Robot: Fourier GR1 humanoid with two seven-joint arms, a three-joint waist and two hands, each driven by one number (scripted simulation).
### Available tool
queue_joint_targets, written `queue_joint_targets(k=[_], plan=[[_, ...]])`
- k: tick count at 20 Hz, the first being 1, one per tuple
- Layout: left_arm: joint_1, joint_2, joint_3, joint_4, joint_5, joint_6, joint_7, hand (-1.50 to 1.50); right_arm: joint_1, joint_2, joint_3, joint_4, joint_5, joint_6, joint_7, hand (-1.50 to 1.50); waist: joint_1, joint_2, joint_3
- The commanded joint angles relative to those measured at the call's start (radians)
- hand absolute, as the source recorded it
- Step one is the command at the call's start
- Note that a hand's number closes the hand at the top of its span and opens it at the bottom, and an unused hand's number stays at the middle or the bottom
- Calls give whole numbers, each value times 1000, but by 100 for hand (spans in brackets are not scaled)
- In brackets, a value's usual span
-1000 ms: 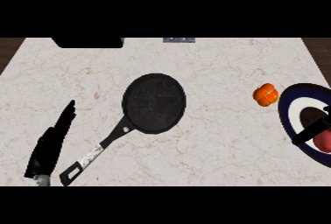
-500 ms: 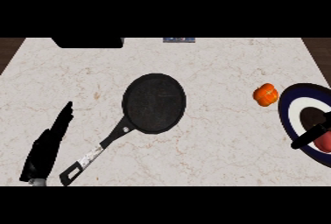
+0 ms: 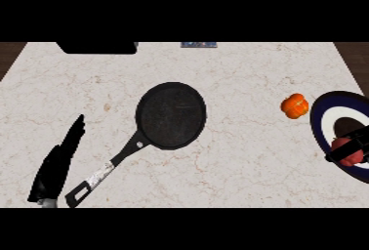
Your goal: Pick the bell pepper from the plate and place it in the pan
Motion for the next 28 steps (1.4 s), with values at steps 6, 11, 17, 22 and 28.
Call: queue_joint_targets(k=[6, 11, 17, 22, 28], plan=[[43, 0, -1, -25, -18, 7, 11, 0, 189, 351, 302, -415, 157, -137, 157, 150, -19, -21, 2], [51, 15, 33, -15, 1, -1, 0, 0, 345, 373, 441, -651, 414, -216, 290, 150, -41, -17, 2], [46, 14, 45, -1, 21, -15, -20, 0, 299, 315, 507, -844, 847, -207, 331, 150, -38, -19, -1], [30, 29, 40, -36, 11, -28, 7, 0, 242, 347, 587, -992, 1135, -94, 322, 150, -16, -10, 3], [16, -6, 9, -53, -14, -20, 40, 0, -8, 617, 618, -915, 1261, 79, 321, 150, 10, 2, 5]])
